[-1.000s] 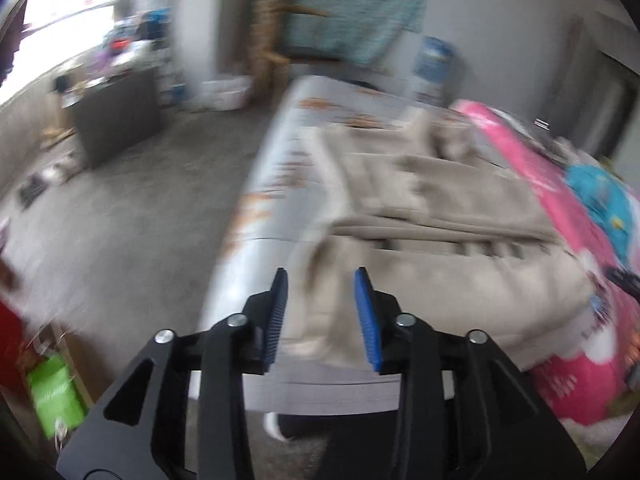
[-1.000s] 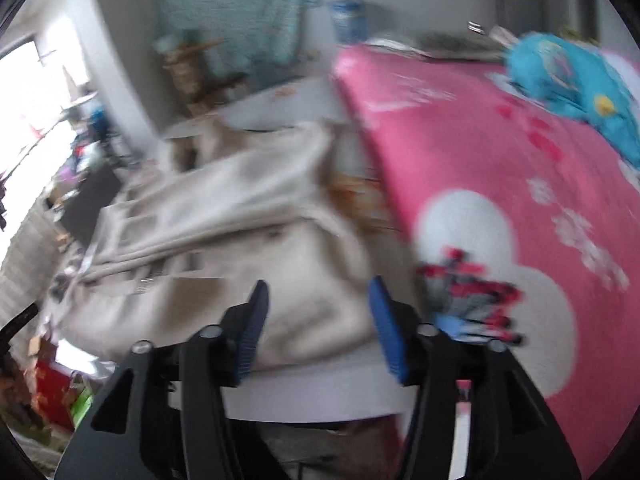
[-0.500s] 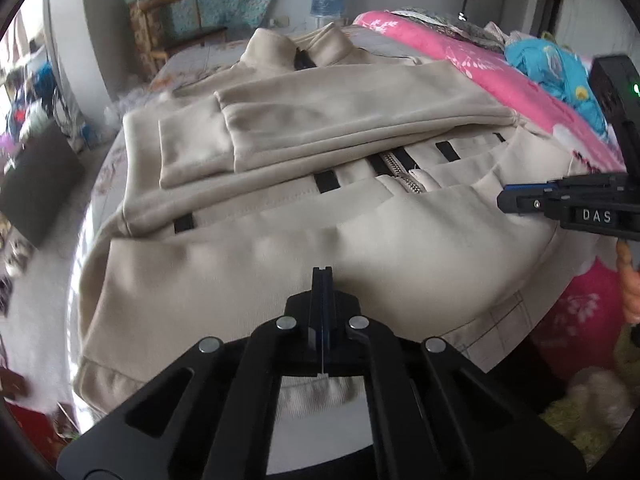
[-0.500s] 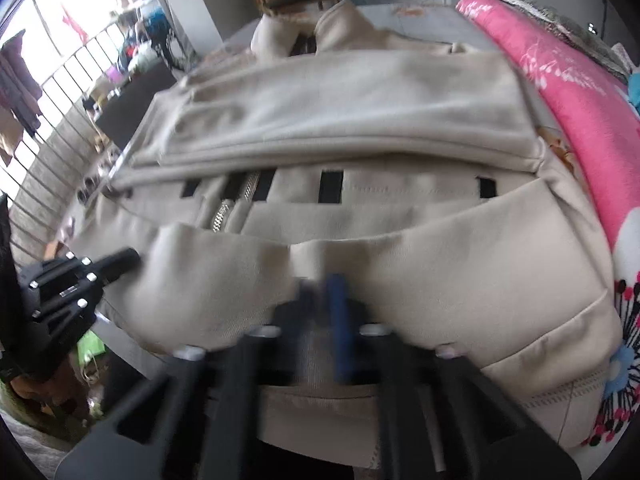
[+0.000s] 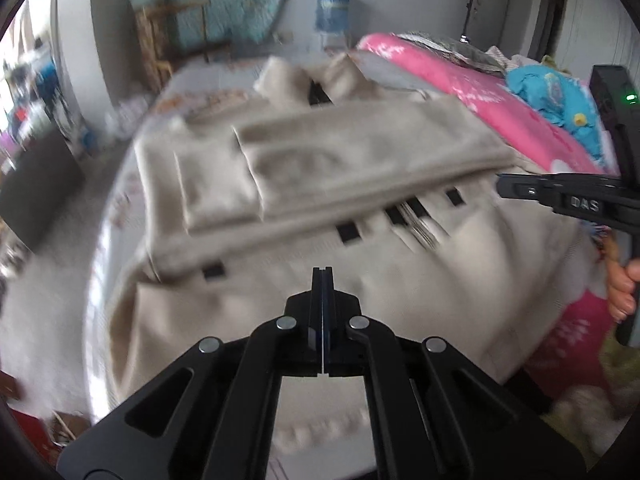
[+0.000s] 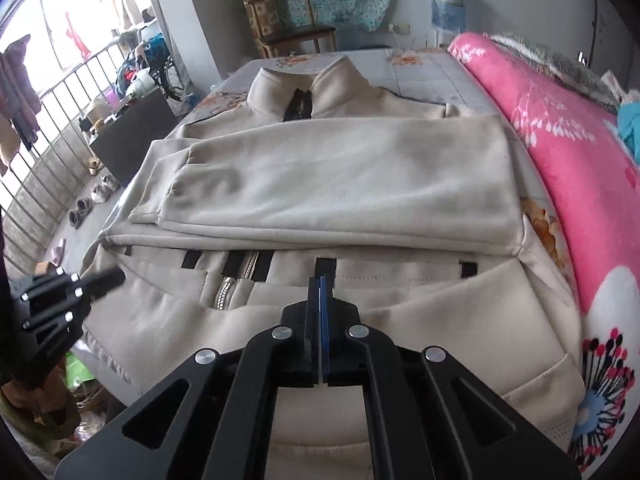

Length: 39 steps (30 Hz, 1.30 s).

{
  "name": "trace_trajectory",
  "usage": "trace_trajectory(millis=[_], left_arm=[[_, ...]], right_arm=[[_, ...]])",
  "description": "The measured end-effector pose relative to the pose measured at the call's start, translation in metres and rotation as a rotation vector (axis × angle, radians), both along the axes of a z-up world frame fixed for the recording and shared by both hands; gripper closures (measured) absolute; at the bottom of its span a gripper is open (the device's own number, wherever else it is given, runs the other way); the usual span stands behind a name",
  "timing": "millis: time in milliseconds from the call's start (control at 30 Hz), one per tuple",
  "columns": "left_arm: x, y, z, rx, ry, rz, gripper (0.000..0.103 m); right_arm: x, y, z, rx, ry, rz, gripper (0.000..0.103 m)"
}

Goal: Fold large clothes

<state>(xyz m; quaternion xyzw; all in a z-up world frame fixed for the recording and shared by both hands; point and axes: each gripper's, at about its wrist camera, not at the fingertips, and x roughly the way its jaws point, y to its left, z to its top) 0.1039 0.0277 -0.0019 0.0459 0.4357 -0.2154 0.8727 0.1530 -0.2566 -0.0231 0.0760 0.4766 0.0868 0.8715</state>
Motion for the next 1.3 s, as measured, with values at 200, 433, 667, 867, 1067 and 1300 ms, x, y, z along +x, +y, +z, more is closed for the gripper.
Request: trace_trajectory(millis=[200, 433, 667, 867, 1067, 1300], left_arm=[[-0.007, 0.005, -0.022, -0.074, 0.100, 0.004, 0.047], [-0.008, -0.021, -0.033, 0.130, -0.026, 0.037, 0.075], [-0.019, -0.039, -0.033, 0.233, -0.141, -0.011, 0.100], [-0.027, -0.021, 0.010, 0.144, -0.252, 0.056, 0.101], [-0.007, -0.026, 0.007, 0.164, -0.285, 0.070, 0.101], [0.008, -0.032, -0.018, 0.212, -0.253, 0.069, 0.101]], right_arm=[[-0.016, -0.009, -0.014, 0.086, 0.078, 0.003, 0.054], [-0.010, 0.008, -0.032, 0.058, 0.102, 0.031, 0.054], [-0.010, 0.027, -0.031, -0.127, 0.068, 0.072, 0.096], [-0.018, 0.018, 0.017, -0.102, -0.067, 0.009, 0.099], [0.003, 0.019, 0.007, -0.111, -0.070, 0.000, 0.099], [0.019, 0.020, -0.018, -0.120, -0.037, -0.001, 0.099]])
